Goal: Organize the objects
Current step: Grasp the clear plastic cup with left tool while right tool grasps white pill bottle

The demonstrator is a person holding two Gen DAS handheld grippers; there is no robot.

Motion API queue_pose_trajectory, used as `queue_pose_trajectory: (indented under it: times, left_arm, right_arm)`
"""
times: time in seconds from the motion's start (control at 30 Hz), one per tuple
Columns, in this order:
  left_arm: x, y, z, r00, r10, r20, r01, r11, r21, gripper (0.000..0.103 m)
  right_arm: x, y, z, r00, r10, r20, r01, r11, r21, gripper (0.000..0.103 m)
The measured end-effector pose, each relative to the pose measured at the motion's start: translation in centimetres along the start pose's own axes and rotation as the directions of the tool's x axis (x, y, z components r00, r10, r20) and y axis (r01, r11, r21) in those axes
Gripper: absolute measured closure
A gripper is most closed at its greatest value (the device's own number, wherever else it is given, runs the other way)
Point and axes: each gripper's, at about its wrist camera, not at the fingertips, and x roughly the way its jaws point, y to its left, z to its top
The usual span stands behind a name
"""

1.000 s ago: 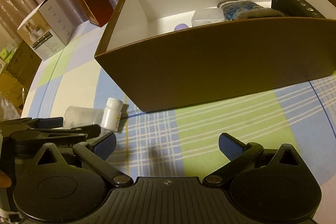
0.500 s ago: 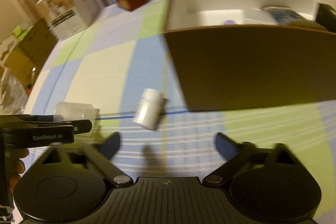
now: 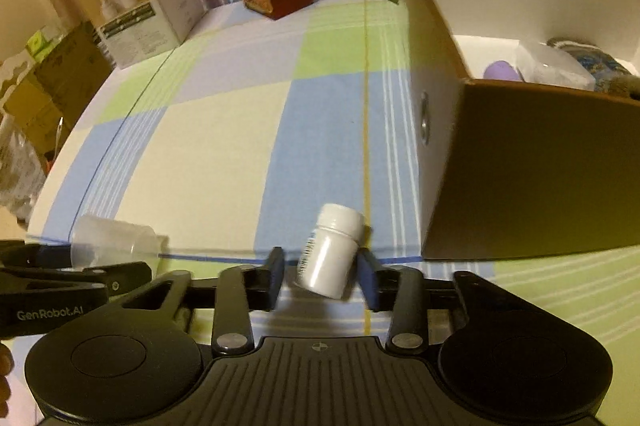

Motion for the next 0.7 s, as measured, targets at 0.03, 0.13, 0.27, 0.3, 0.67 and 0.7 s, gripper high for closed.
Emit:
queue_pose_trajectory:
  times: [0.03,0.13,0.27,0.3,0.67,0.7]
  left_arm:
    - [0.0,0.0,-0.1,1.0,-0.001,-0.001,0.001,1.0,0.001,0.036]
    - [-0.2,-0.4,-0.4,1.0,-0.005,-0.005,0.005,1.0,0.005,0.036]
    - [-0.7,-1.1,-1.1,1.0,-0.015,-0.015,0.015,1.0,0.017,0.036]
    - [-0.8,-1.3,-1.3,1.0,-0.02,-0.019,0.02,1.0,0.019,0.036]
    - [-3.1,-5.8,-5.3,0.99,-0.121,-0.077,0.127,0.988,0.089,0.036]
    - [-3.3,-6.5,-5.7,0.987,-0.134,-0.084,0.142,0.985,0.101,0.036]
  right_arm:
    - [-0.1,-0.1,0.0,1.0,0.005,-0.004,-0.005,1.0,-0.009,0.078]
    - [-0.4,-0.5,-0.1,1.0,0.018,-0.017,-0.018,1.0,-0.022,0.079]
    - [-1.5,-1.1,-0.9,0.998,0.036,-0.045,-0.038,0.998,-0.051,0.079]
    - [-1.8,-1.2,-1.2,0.998,0.041,-0.052,-0.044,0.997,-0.056,0.079]
    - [-7.6,-5.5,-6.2,0.993,0.034,-0.111,-0.038,0.999,-0.028,0.079]
    - [-8.0,-5.9,-6.6,0.993,0.027,-0.113,-0.03,0.999,-0.027,0.079]
